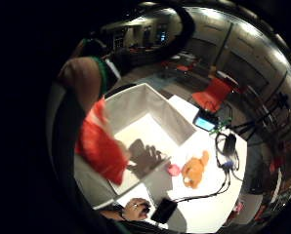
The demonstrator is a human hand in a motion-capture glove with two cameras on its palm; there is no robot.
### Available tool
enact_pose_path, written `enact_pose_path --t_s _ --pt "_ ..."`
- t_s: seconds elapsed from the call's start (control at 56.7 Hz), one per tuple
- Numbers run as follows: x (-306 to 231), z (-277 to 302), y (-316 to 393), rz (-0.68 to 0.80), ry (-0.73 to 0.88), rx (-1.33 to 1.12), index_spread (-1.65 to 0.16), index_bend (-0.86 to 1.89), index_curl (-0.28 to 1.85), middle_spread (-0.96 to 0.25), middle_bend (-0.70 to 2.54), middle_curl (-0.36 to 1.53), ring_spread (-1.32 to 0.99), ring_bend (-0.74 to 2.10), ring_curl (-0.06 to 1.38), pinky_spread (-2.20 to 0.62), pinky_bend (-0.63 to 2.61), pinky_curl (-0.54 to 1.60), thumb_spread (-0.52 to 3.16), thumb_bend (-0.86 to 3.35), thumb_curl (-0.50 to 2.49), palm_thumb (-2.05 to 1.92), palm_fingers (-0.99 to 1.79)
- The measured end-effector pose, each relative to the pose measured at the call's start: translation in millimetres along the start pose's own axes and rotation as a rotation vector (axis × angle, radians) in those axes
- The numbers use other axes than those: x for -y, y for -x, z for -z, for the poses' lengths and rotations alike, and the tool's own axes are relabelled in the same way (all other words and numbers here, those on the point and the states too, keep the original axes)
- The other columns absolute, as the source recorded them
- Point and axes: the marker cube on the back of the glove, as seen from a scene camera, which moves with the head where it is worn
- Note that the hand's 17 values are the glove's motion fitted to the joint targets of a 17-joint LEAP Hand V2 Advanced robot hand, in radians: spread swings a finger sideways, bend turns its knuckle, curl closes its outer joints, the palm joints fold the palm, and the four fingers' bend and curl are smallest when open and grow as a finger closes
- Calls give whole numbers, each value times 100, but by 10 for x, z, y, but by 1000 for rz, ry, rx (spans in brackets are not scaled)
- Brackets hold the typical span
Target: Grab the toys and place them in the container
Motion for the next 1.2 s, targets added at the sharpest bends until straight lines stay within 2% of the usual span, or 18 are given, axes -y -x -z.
enact_pose_path --t_s 0.088,0.229,0.335,0.458,0.617,0.758,0.846,0.881,0.97,0.987,1.005,1.075,1.146,1.199 --pt "-190 134 -203 -49 -28 2 -37 32 21 -23 25 46 -26 67 30 -27 101 37 113 -5 16 -11 30" --pt "-645 192 -965 -138 8 -118 -38 28 23 -22 22 45 -30 77 31 -29 99 35 107 -7 17 -10 49" --pt "-1013 27 -1558 -314 94 -69 -38 27 26 -21 20 45 -31 79 32 -29 97 36 105 -8 17 -10 50" --pt "-1512 -449 -2240 -510 279 -28 -38 26 28 -22 20 46 -32 79 33 -29 94 35 111 -5 18 -7 49" --pt "-1968 -1296 -2383 -675 404 76 -38 20 32 -18 17 46 -25 57 30 -19 101 38 115 -2 21 -1 13" --pt "-1955 -1805 -2370 -793 443 139 -37 16 31 -11 11 40 -15 45 25 -11 108 38 123 5 26 12 -9" --pt "-1936 -1930 -2346 -812 399 38 -35 13 30 -8 5 35 -11 49 25 -10 112 39 134 14 30 28 -12" --pt "-1942 -1942 -2350 -811 369 -17 -35 12 29 -7 3 32 -11 58 27 -12 115 39 139 17 32 33 -9" --pt "-1978 -1882 -2366 -820 312 -123 -36 9 25 -7 4 25 -18 98 36 -25 132 40 156 28 37 45 26" --pt "-1995 -1862 -2365 -819 308 -137 -36 10 25 -7 3 23 -17 97 35 -26 133 40 158 29 38 46 20" --pt "-2016 -1837 -2364 -819 307 -148 -36 11 26 -9 11 25 -20 104 39 -29 135 41 156 31 40 50 34" --pt "-2119 -1673 -2386 -834 304 -143 -37 15 26 -14 19 26 -26 110 42 -34 132 41 155 35 47 60 45" --pt "-2249 -1378 -2395 -904 313 -22 -40 23 29 -19 28 30 -30 110 44 -36 124 41 148 38 55 69 57" --pt "-2217 -1145 -2423 -995 208 25 -42 28 33 -22 31 33 -32 111 46 -37 119 40 144 38 61 73 63"
